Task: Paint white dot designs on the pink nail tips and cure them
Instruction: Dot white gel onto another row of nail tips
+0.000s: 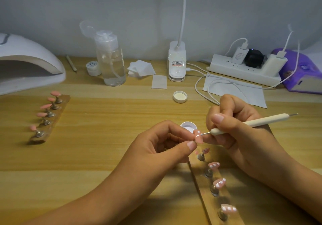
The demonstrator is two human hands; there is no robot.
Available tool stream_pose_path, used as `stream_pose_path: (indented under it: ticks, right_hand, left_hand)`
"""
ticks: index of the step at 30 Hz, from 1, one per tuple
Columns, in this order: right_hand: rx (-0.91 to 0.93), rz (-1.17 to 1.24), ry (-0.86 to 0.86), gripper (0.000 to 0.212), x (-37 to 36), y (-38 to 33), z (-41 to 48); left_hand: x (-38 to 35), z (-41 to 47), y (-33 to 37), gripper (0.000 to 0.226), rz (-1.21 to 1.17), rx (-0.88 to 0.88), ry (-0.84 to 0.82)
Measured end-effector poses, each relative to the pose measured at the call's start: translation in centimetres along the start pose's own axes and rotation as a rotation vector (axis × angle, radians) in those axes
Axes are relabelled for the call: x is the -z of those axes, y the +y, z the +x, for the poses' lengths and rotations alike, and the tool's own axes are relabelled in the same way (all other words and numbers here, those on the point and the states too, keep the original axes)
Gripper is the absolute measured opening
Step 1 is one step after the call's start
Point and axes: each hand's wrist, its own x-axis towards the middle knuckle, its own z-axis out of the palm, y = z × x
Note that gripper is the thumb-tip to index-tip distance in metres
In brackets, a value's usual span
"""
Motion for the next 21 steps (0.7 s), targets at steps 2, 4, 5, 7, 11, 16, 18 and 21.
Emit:
stream_pose_path:
  ticks: [2, 4, 5, 7, 11, 16, 18, 21]
  right_hand:
    - [-0.007, -0.001, 0.001, 0.018, 0.00, -0.01, -0.02]
    - [-0.011, -0.002, 0.001, 0.017, -0.01, -0.02, -0.01]
    - [-0.012, -0.001, 0.001, 0.017, -0.03, -0.03, 0.01]
    - [-0.014, -0.005, 0.001, 0.017, -0.03, -0.06, 0.00]
    - [-0.019, 0.004, -0.009, 0.017, -0.02, -0.06, -0.06]
    - [-0.014, 0.001, 0.001, 0.018, -0.07, 0.06, 0.00]
    - [-0.015, -0.001, 0.006, 0.018, -0.07, 0.09, 0.05]
    - [-0.014, 0.007, 0.006, 0.017, -0.04, 0.04, 0.03]
  left_hand:
    - [0.00, 0.01, -0.02, 0.008, 0.003, -0.001, -0.001]
    - [0.00, 0.02, -0.03, 0.009, 0.000, -0.002, 0.001]
    - [0.01, 0.01, -0.01, 0.009, -0.001, -0.001, 0.000]
    - [0.02, -0.01, -0.01, 0.009, 0.005, -0.001, -0.004]
    - [0.00, -0.04, -0.01, 0.008, 0.003, 0.003, -0.003]
    - [-0.04, -0.05, 0.10, 0.008, 0.006, -0.003, -0.002]
    - [-0.03, -0.06, 0.11, 0.008, 0.006, -0.005, -0.001]
    - [-0.04, -0.05, 0.11, 0.008, 0.008, -0.004, -0.002]
